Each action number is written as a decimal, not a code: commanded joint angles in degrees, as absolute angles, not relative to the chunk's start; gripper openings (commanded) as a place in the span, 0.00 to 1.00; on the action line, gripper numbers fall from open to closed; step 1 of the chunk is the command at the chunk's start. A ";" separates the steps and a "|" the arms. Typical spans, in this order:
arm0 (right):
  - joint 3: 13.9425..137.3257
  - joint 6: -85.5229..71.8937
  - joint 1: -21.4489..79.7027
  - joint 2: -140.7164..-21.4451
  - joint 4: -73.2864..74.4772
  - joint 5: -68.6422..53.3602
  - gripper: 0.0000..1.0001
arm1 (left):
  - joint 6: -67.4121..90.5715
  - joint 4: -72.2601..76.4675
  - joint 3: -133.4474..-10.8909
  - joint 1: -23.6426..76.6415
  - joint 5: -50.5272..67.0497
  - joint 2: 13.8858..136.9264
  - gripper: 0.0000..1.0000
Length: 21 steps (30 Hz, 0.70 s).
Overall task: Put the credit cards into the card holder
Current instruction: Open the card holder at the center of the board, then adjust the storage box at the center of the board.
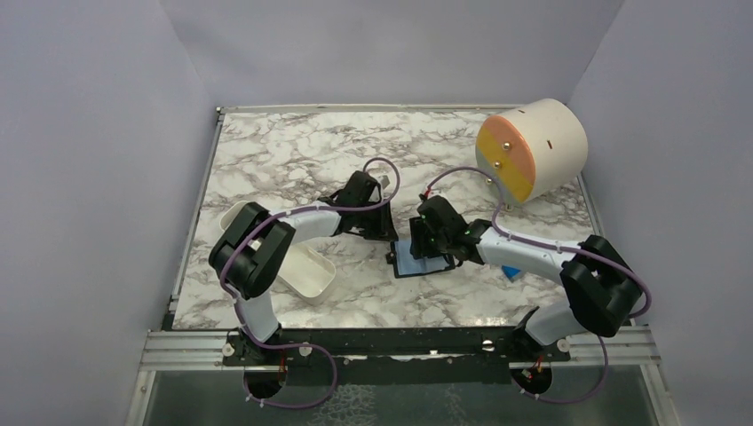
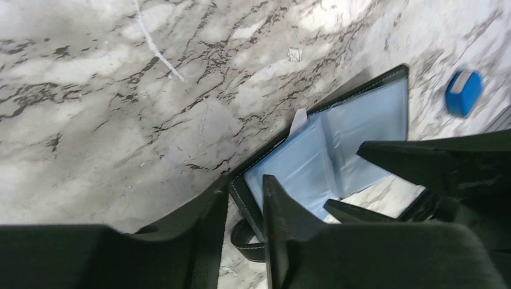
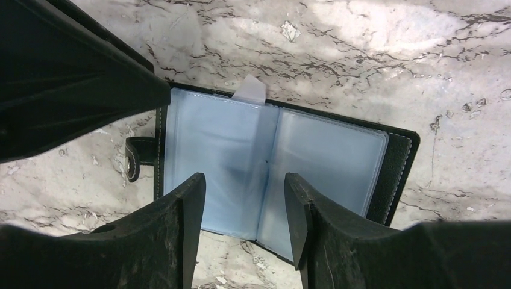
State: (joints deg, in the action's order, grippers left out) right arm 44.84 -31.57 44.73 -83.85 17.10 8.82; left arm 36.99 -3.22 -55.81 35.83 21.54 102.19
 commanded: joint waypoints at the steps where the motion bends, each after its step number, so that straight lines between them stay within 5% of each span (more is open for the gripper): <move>1: 44.89 -31.08 45.09 -85.10 15.14 7.40 0.51 | 36.96 -3.49 -56.97 33.61 20.67 98.11 0.38; 8: 45.85 -33.11 45.09 -87.05 17.92 10.30 0.50 | 31.21 -15.07 -61.82 25.35 14.80 90.61 0.72; 9: 45.74 -33.10 45.09 -87.17 17.93 10.51 0.50 | 30.18 -16.91 -62.72 24.12 13.10 89.60 0.94; 10: 45.51 -33.17 45.09 -87.11 17.93 10.54 0.50 | 28.96 -18.85 -63.42 22.98 11.45 88.58 0.99; 21: 40.15 -32.11 45.09 -84.79 12.08 8.87 0.49 | 6.95 -35.96 -73.17 15.78 -1.57 81.80 0.99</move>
State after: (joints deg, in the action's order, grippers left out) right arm 43.00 -32.51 44.73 -86.39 15.79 8.73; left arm 20.47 -27.64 -70.28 16.45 4.51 85.45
